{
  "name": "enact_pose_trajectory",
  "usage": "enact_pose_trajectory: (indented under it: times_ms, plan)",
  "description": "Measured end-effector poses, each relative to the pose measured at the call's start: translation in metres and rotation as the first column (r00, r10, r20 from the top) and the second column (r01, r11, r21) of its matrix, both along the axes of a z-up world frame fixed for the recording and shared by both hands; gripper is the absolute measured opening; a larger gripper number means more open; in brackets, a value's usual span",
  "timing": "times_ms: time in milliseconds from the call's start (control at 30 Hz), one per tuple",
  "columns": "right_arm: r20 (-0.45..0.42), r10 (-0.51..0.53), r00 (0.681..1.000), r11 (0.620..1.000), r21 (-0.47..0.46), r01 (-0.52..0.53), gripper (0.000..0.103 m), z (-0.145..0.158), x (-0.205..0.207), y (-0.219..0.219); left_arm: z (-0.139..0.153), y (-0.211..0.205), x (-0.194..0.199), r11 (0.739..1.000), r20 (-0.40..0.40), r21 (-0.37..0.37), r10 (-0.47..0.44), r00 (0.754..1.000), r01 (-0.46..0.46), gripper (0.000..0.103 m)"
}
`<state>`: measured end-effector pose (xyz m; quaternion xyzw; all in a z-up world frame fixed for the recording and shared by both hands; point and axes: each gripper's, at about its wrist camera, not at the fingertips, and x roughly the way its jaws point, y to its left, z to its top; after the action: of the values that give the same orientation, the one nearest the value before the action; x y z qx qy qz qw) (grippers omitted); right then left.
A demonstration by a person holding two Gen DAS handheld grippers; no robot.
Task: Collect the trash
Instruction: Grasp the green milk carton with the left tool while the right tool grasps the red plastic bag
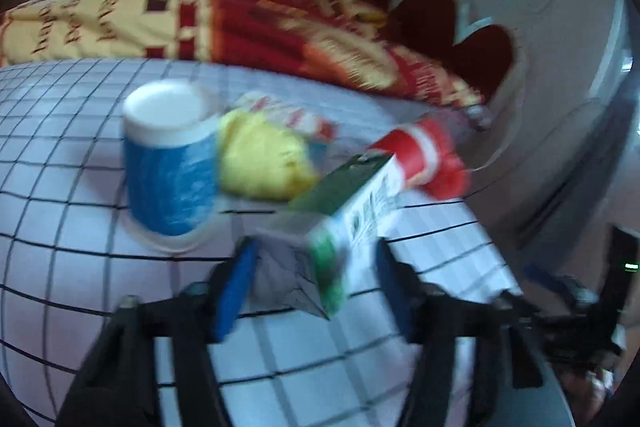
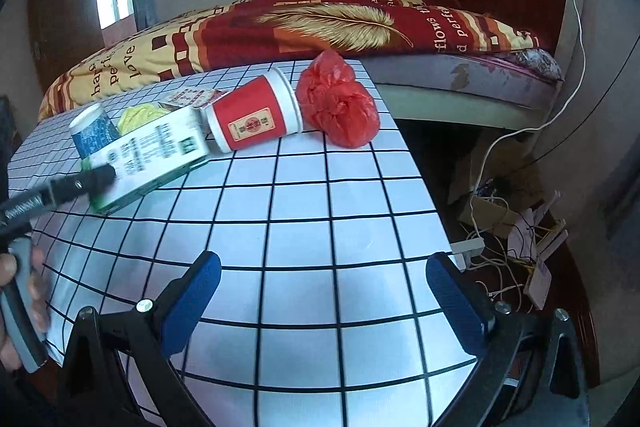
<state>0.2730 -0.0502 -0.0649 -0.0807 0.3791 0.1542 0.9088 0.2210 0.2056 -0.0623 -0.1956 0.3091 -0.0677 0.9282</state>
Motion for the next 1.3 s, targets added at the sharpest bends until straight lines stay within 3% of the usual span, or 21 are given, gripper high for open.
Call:
enact_pose_trajectory:
  times_ms: [133,267,500,567,700,933,1000,1033,1100,1133,1200,1300]
  plan:
    - [0.002,-0.016,1.0,1.0,0.004,0.016,0.103,0.0,0.002,-0.009,0.011,-0.024,-0.013,0.996,0.078,0.084,-0.043,0.996,0.037,0.052]
    - [-0.002,-0.02,1.0,1.0,0.003,0.02,0.103,0.002,0.004,-0.015,0.01,-0.038,-0.001,0.977,0.042,0.213,-0.02,0.999,0.01,0.074]
    - [-0.011,-0.022,1.0,1.0,-0.002,0.022,0.103,0.002,0.01,-0.021,-0.005,-0.037,0.028,0.967,-0.057,0.243,-0.067,0.996,0.079,0.073]
    - [-0.014,-0.025,1.0,1.0,-0.002,0.025,0.103,0.001,0.014,-0.023,-0.01,-0.037,0.034,0.968,-0.097,0.222,-0.101,0.99,0.12,0.051]
    - [-0.018,-0.025,1.0,1.0,-0.002,0.025,0.103,0.001,0.02,-0.023,-0.008,-0.044,0.022,0.959,-0.074,0.253,-0.111,0.991,0.126,0.044]
    - [0.002,0.006,1.0,1.0,0.005,-0.006,0.103,0.007,0.04,-0.019,0.007,-0.05,-0.014,0.952,0.038,0.306,-0.037,0.999,0.024,0.04]
    - [0.065,0.032,0.997,0.999,-0.033,-0.03,0.103,0.016,0.062,-0.017,0.01,-0.049,-0.011,0.95,0.044,0.313,-0.023,0.999,0.008,0.04]
    - [0.085,0.039,0.996,0.998,-0.058,-0.034,0.103,0.021,0.093,-0.018,0.011,-0.048,-0.008,0.953,0.039,0.301,-0.016,0.999,0.003,0.04]
    - [-0.005,0.032,0.999,0.998,-0.053,-0.032,0.103,0.014,0.166,-0.016,0.013,-0.047,-0.003,0.957,0.034,0.29,0.0,0.999,-0.01,0.04]
    - [-0.086,0.032,0.996,0.999,-0.032,-0.035,0.102,0.006,0.199,-0.015,0.016,-0.046,-0.003,0.962,0.043,0.273,0.007,0.999,-0.018,0.04]
    - [-0.173,0.055,0.983,0.998,0.045,-0.048,0.061,-0.004,0.235,-0.016,0.017,-0.047,0.0,0.968,0.041,0.252,0.013,0.999,-0.023,0.04]
    - [-0.17,0.126,0.977,0.992,0.015,-0.125,0.06,-0.014,0.233,-0.006,0.018,-0.051,0.014,0.959,0.035,0.282,0.028,0.999,-0.036,0.04]
